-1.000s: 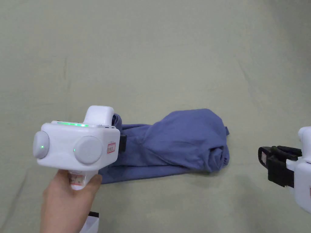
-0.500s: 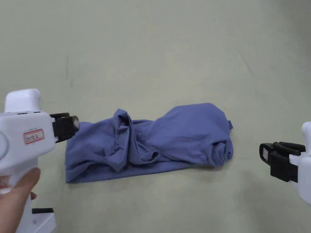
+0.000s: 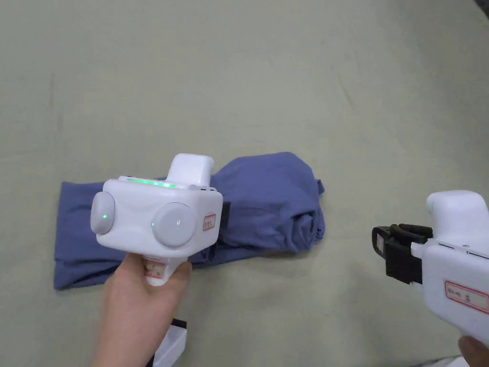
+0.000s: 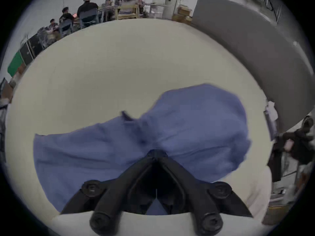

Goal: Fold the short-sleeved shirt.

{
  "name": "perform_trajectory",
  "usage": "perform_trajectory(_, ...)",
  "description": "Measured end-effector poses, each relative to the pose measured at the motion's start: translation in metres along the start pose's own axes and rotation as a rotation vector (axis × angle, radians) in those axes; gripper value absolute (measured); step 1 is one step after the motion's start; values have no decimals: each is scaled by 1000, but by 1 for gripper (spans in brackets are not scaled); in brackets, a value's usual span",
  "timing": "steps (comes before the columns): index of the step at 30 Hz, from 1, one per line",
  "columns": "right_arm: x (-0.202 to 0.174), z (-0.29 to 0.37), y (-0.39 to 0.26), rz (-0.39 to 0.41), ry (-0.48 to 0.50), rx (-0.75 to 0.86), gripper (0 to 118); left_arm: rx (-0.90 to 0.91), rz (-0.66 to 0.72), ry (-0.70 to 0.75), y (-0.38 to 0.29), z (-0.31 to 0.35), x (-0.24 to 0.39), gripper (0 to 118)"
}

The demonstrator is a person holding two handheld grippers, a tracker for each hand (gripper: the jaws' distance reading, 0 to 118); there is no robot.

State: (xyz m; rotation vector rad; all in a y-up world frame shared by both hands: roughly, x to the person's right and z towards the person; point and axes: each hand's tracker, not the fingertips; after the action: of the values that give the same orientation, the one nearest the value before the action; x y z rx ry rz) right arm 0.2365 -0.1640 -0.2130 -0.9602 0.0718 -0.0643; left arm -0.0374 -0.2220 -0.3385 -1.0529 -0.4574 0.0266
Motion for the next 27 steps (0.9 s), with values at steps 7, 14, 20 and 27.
perform_trajectory(7,-2,2,6,-2,0,15,2,157,-69,189,4,100,-34,0)
perform_trajectory(14,-20,-2,14,43,28,18,2,123,96,406,-24,112,-146,107)
perform_trajectory(20,-35,-9,18,73,49,10,2,-13,145,316,-36,38,-173,107)
perform_trajectory(27,-36,-14,16,92,25,-17,2,44,137,235,-36,44,-166,16)
